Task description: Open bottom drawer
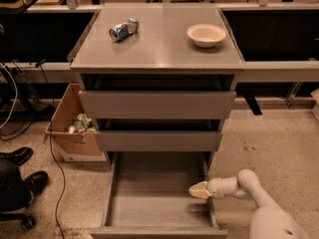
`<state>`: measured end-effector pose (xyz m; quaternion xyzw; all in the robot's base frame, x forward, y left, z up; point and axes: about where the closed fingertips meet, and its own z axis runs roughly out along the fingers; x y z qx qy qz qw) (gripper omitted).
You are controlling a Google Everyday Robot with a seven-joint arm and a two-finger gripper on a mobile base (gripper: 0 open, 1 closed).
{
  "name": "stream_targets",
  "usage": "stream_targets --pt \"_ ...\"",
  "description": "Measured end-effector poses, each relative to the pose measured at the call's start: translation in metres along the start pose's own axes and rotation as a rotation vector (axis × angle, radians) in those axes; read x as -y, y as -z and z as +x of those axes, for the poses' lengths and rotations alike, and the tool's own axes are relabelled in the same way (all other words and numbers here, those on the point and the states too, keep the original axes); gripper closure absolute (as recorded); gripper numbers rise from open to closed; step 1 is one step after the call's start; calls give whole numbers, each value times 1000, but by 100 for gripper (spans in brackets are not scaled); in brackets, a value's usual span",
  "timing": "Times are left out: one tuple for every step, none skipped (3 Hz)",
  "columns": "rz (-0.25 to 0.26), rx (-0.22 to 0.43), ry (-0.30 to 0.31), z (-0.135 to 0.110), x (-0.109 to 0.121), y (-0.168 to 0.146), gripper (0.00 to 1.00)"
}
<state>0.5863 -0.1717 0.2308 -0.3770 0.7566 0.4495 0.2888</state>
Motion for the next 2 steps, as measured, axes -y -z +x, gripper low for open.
stream_targets --pt "8 3 4 -3 3 3 100" --pt "8 3 4 -3 3 3 82"
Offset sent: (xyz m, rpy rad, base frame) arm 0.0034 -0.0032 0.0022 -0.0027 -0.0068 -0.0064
